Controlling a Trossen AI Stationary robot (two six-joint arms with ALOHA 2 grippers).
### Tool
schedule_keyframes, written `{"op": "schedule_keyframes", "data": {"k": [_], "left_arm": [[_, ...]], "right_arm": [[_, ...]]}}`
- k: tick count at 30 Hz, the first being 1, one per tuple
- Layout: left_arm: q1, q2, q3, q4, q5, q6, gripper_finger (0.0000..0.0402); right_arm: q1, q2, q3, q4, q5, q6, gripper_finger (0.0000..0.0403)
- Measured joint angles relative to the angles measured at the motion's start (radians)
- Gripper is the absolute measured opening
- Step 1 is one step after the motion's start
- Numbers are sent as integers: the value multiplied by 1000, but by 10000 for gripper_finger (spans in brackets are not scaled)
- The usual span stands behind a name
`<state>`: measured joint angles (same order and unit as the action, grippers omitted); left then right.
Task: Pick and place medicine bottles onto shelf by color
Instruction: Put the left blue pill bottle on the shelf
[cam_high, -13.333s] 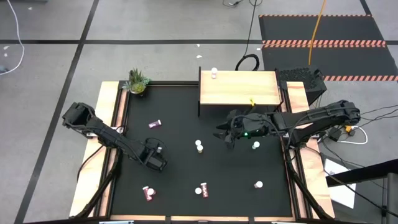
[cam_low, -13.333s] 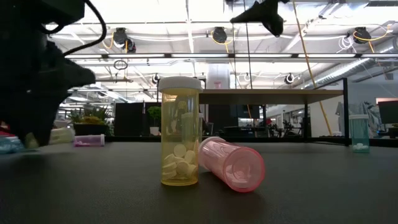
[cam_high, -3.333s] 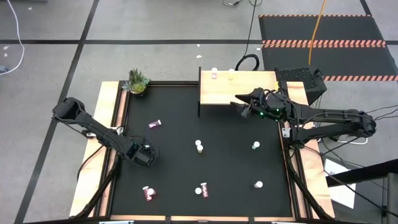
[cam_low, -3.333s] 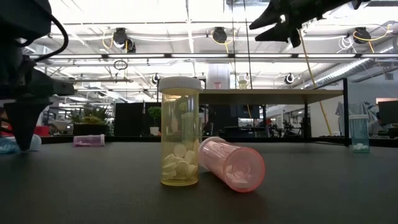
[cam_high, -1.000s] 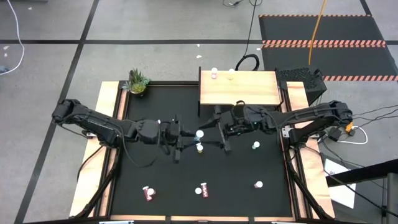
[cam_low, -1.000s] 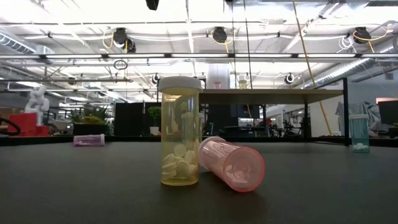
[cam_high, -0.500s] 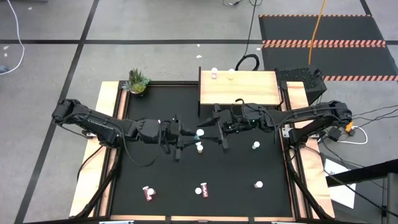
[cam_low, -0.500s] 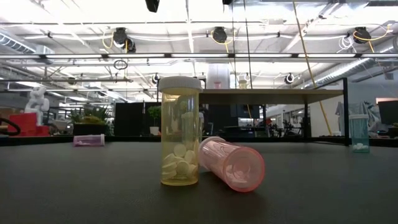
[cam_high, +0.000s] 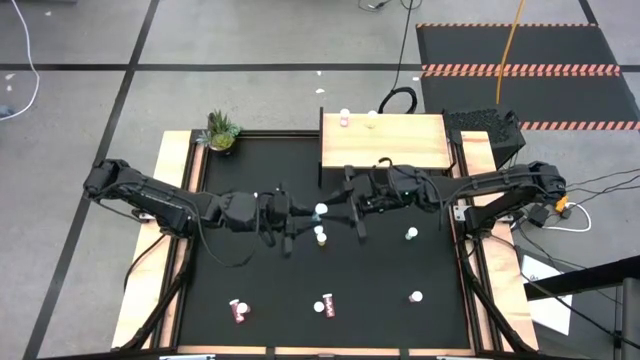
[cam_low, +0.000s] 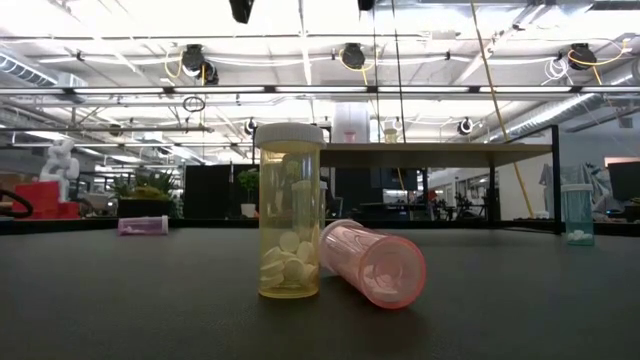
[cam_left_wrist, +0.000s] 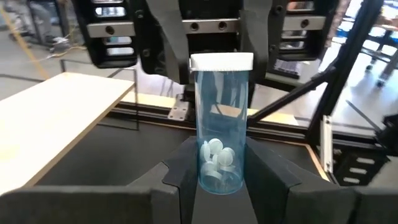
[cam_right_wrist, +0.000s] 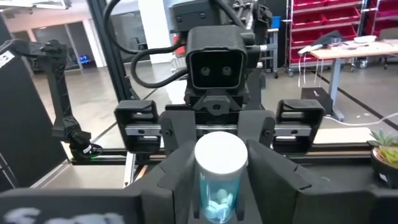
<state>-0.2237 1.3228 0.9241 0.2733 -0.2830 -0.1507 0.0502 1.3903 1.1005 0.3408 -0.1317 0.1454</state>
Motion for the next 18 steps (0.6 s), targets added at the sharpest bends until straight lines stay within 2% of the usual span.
{"op": "schedule_keyframes", "data": {"k": [4, 7, 13, 18], "left_arm": [[9, 0, 0, -8, -26, -47, 124], [11, 0, 0, -12, -30, -73, 145], [10, 0, 0, -43, -34, -122, 218], [10, -1, 0, -173, -35, -165, 285]], "right_arm": [[-20, 0, 0, -3, 0, 26, 121], [-31, 0, 0, -2, -2, 26, 120], [-60, -12, -1, -14, -4, 23, 120], [-135, -95, -1, -105, 2, -33, 119]]}}
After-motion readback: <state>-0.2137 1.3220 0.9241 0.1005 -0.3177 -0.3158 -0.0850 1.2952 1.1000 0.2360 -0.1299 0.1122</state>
